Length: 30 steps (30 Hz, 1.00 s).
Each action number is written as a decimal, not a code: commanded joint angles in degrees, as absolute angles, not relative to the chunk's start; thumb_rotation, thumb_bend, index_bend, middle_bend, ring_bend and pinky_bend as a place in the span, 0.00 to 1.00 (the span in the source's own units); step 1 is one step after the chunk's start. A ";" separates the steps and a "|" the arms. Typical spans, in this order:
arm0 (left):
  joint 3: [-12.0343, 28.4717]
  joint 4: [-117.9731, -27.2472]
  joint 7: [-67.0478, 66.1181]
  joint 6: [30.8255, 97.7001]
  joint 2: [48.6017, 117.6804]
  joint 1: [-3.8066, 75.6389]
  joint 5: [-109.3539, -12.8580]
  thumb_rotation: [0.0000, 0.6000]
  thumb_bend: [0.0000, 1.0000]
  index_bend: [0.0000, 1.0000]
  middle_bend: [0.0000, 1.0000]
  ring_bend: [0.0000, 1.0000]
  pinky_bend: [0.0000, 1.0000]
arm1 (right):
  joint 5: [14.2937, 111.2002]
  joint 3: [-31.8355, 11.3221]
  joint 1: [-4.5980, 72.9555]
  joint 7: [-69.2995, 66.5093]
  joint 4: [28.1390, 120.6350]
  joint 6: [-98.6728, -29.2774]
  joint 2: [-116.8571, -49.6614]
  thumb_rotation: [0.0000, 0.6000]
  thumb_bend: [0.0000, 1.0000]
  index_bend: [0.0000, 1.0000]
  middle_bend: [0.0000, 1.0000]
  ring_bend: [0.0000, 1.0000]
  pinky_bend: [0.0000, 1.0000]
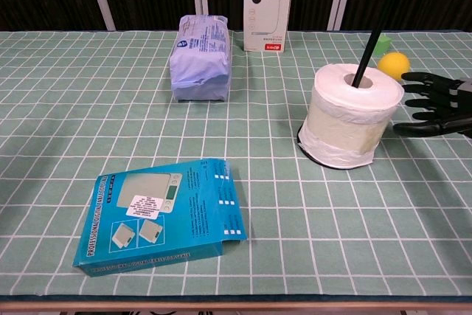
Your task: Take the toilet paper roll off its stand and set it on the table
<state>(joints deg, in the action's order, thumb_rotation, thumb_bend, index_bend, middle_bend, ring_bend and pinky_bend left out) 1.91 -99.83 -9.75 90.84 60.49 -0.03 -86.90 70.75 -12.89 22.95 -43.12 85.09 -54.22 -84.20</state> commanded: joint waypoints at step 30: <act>2.39 -99.78 -9.68 89.92 60.51 0.37 -85.54 1.00 0.22 0.05 0.00 0.00 0.00 | 63.74 -18.02 29.43 -38.95 74.28 -49.08 -98.44 1.00 0.00 0.00 0.00 0.00 0.00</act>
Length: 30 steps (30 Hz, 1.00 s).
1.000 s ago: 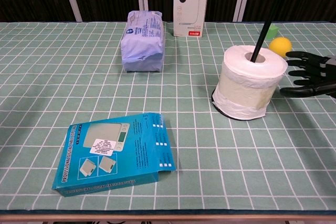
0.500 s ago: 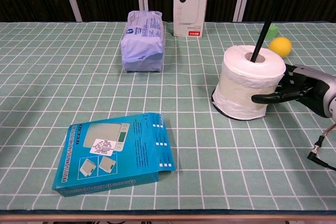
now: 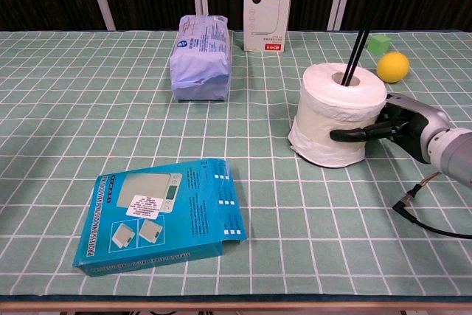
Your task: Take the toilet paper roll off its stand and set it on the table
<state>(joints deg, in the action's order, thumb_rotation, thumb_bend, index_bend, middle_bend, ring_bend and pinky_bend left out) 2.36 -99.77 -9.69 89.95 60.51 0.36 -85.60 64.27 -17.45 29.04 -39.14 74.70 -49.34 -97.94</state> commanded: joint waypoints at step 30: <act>2.34 -99.91 -9.53 89.83 60.28 0.30 -85.21 1.00 0.22 0.05 0.00 0.00 0.00 | 62.81 -21.54 31.08 -37.15 70.76 -51.22 -103.35 1.00 0.00 0.26 0.24 0.22 0.16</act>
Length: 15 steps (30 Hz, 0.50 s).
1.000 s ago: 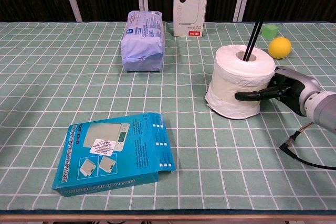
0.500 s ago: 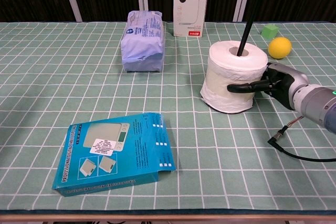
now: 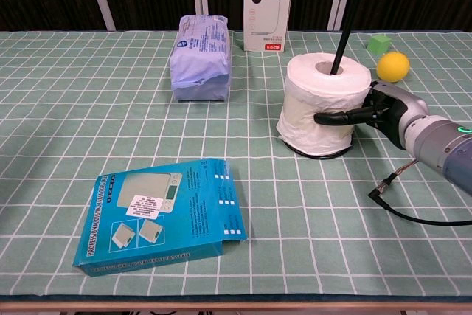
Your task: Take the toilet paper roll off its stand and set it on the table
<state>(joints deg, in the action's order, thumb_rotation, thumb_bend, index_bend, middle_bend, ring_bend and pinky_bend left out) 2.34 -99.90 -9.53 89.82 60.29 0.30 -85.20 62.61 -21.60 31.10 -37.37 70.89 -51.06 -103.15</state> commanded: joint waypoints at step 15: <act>2.47 -100.02 -9.83 89.94 60.29 0.22 -84.85 1.00 0.22 0.05 0.00 0.00 0.00 | 64.46 -24.90 29.60 -37.88 82.08 -52.19 -94.28 1.00 0.00 0.26 0.24 0.23 0.17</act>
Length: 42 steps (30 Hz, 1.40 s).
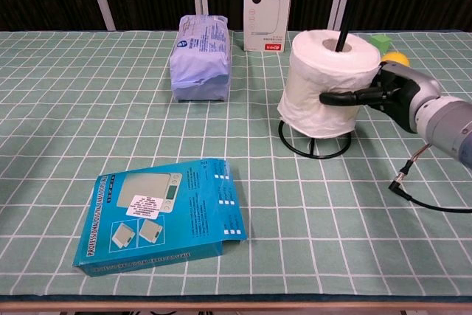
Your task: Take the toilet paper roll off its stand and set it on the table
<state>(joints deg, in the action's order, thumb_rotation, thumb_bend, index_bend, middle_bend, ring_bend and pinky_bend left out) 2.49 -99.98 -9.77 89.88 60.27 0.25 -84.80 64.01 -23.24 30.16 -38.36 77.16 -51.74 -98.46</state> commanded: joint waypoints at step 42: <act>2.39 -100.79 -12.02 90.99 60.81 -0.40 -85.10 1.00 0.22 0.05 0.00 0.00 0.00 | 66.52 -30.33 14.20 -45.96 96.42 -47.27 -52.96 1.00 0.00 0.27 0.24 0.24 0.17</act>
